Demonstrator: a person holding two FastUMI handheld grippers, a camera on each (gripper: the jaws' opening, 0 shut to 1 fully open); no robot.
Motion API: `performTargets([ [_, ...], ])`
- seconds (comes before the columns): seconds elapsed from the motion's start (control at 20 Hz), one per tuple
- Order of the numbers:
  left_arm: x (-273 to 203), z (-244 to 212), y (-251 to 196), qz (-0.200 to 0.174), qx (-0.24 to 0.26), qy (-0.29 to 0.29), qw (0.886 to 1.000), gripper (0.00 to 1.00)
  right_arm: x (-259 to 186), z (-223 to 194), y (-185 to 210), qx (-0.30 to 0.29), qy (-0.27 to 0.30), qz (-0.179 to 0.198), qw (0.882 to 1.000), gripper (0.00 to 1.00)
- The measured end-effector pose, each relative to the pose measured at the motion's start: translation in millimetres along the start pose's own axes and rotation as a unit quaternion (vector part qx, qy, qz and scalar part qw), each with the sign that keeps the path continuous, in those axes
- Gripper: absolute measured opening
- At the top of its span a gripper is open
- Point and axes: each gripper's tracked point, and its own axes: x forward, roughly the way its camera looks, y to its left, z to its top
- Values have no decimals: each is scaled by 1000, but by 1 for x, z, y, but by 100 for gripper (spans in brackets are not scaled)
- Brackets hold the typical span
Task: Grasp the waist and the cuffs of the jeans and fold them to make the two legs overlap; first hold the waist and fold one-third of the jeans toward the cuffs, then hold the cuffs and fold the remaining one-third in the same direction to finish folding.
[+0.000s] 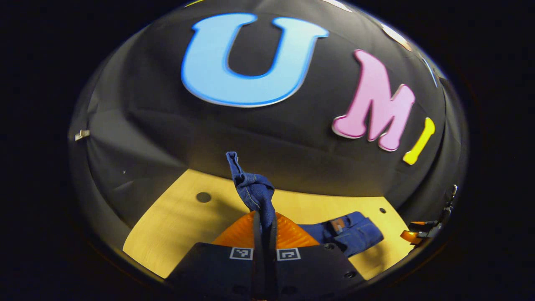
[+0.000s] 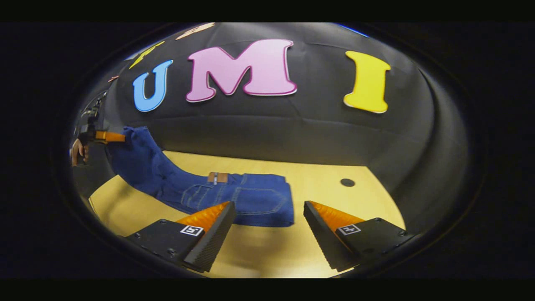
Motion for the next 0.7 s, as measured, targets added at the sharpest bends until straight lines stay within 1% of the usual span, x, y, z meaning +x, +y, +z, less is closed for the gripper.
performTargets([
  [0.1,3,11,-53,-22,4,-7,1000,6,-16,7,-23,12,-6,-16,1000,100],
  [0.15,6,14,-80,-33,8,-6,999,6,-23,12,-34,21,-12,-25,999,95],
  [0.2,9,14,-108,-48,14,-3,999,6,-30,15,-46,31,-17,-33,999,100],
  [0.35,23,3,-196,-99,32,12,994,6,-55,21,-83,52,-27,-63,996,100],
  [0.55,63,-39,-285,-154,43,49,986,6,-89,15,-132,78,-32,-104,991,100],
  [0.6,71,-54,-301,-164,43,61,984,6,-98,9,-143,85,-30,-115,989,100],
  [0.7,86,-86,-316,-175,40,91,980,6,-115,-2,-157,97,-26,-132,986,100],
])
